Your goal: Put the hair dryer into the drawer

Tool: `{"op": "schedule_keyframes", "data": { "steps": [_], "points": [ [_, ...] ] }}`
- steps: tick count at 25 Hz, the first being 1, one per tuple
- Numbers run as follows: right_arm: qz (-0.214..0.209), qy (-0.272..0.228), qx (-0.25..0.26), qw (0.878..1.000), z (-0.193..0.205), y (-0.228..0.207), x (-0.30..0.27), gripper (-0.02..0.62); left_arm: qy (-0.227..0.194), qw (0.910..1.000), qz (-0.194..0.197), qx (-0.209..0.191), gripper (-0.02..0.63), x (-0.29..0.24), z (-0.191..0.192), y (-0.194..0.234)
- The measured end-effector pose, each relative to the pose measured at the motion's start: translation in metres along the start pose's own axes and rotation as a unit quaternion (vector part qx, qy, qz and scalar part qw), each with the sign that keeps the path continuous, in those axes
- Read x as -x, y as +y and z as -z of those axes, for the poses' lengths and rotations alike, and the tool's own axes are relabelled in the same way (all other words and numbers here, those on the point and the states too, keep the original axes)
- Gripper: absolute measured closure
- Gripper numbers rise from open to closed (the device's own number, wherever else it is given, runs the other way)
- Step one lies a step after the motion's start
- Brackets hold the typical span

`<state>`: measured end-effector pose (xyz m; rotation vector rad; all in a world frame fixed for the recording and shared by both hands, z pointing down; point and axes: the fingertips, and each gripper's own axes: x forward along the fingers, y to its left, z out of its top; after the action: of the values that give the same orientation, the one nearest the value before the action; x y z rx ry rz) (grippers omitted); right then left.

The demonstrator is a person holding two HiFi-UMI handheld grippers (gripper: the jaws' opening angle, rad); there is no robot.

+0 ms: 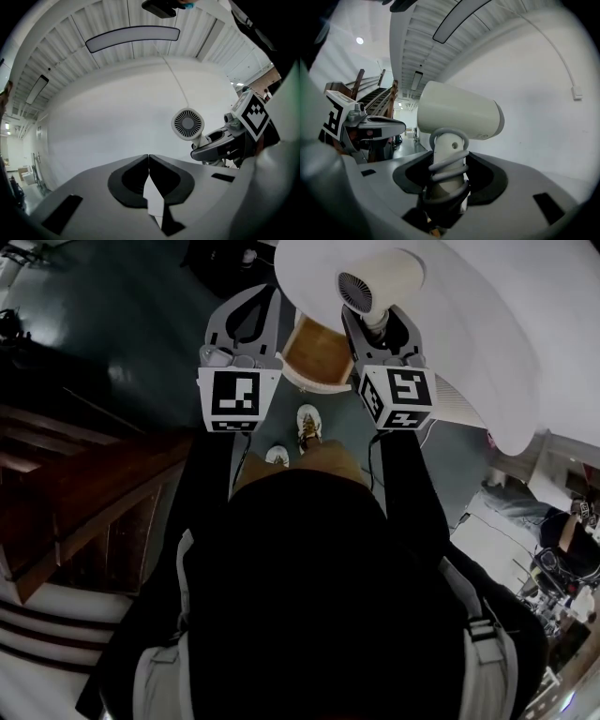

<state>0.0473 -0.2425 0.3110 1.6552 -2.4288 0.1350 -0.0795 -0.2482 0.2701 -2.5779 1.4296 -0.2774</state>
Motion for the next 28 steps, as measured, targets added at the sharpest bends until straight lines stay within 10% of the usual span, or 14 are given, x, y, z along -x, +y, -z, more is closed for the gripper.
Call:
{"op": "schedule_keyframes", "data": {
  "steps": [13,28],
  "points": [
    [-0.044,0.099,0.005,0.994,0.078,-0.006,-0.034,0.368,0.025,0.9994,-0.009,0.020,0.590,-0.028,0.034,-0.001],
    [-0.132,0.246,0.002,0.960,0.204,0.020,-0.051,0.370,0.068,0.9967,-0.016,0.043,0.591,-0.050,0.076,-0.004]
  ]
}}
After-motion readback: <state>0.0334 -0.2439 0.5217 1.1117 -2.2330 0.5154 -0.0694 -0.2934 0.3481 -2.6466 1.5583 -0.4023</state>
